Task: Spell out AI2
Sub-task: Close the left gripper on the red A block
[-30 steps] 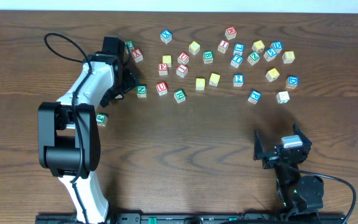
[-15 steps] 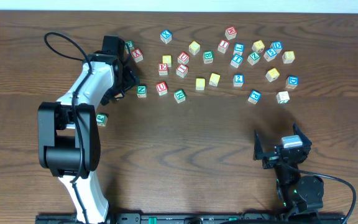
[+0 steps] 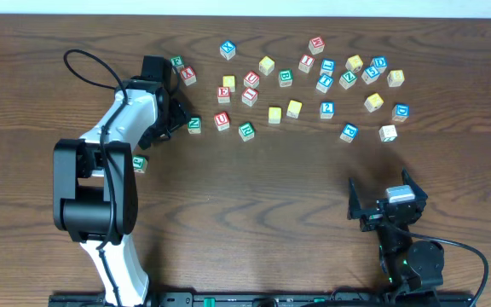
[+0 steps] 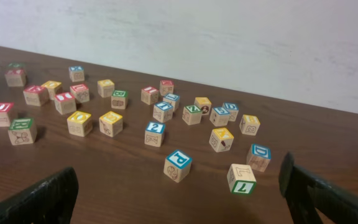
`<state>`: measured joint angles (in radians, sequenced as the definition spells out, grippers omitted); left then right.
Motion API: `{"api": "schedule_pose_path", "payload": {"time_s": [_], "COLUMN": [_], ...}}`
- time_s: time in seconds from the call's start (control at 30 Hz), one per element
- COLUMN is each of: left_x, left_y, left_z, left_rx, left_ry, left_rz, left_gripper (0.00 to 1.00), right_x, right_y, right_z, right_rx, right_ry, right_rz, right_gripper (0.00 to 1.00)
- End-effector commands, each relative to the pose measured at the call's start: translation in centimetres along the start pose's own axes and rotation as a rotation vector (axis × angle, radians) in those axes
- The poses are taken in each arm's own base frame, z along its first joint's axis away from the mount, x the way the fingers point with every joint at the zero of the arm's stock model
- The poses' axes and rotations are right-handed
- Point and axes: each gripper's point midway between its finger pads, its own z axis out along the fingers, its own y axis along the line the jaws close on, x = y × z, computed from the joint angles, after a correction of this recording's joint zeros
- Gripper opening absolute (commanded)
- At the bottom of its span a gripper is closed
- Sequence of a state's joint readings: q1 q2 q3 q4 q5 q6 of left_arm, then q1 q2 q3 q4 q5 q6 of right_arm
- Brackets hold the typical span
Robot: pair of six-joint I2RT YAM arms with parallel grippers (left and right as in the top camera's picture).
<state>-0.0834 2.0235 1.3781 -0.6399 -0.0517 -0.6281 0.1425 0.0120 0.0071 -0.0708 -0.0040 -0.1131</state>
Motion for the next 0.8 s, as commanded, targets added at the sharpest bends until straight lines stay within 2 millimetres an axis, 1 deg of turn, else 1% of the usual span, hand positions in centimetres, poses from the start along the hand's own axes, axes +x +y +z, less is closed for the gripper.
{"api": "schedule_pose_path", "payload": {"time_s": [0.0, 0.1, 0.2, 0.37, 0.43, 0.63, 0.77], "left_x": [-0.10, -0.26, -0.41, -0.72, -0.75, -0.88, -0.86], "left_y": [0.15, 0.02, -0.10, -0.35, -0.38, -0.48, -0.47], "left_z": [0.23, 0.23, 0.23, 0.22, 0.22, 0.21, 0.21], "left_rx": [-0.006, 0.000, 0.005, 0.015, 0.016, 0.021, 0.020], "left_ry": [-0.007, -0.013, -0.019, -0.032, -0.033, -0.038, -0.037], "left_rz": [0.001, 0.000, -0.002, -0.012, -0.029, -0.053, -0.053], "left_gripper": [0.89, 0.89, 0.84, 0.71, 0.68, 0.67, 0.64], "right_x": [0.11, 0.11, 0.11, 0.11, 0.11, 0.11, 0.11], "right_y": [-0.27, -0.27, -0.27, -0.27, -0.26, -0.27, -0.26], "right_z": [-0.02, -0.02, -0.02, -0.02, -0.02, -0.02, -0.02], "right_rx": [0.012, 0.012, 0.012, 0.012, 0.012, 0.012, 0.012], "right_ry": [0.002, 0.002, 0.002, 0.002, 0.002, 0.002, 0.002], "right_rz": [0.012, 0.012, 0.012, 0.012, 0.012, 0.012, 0.012], "right_gripper": [0.99, 0.99, 0.99, 0.99, 0.99, 0.99, 0.99]}}
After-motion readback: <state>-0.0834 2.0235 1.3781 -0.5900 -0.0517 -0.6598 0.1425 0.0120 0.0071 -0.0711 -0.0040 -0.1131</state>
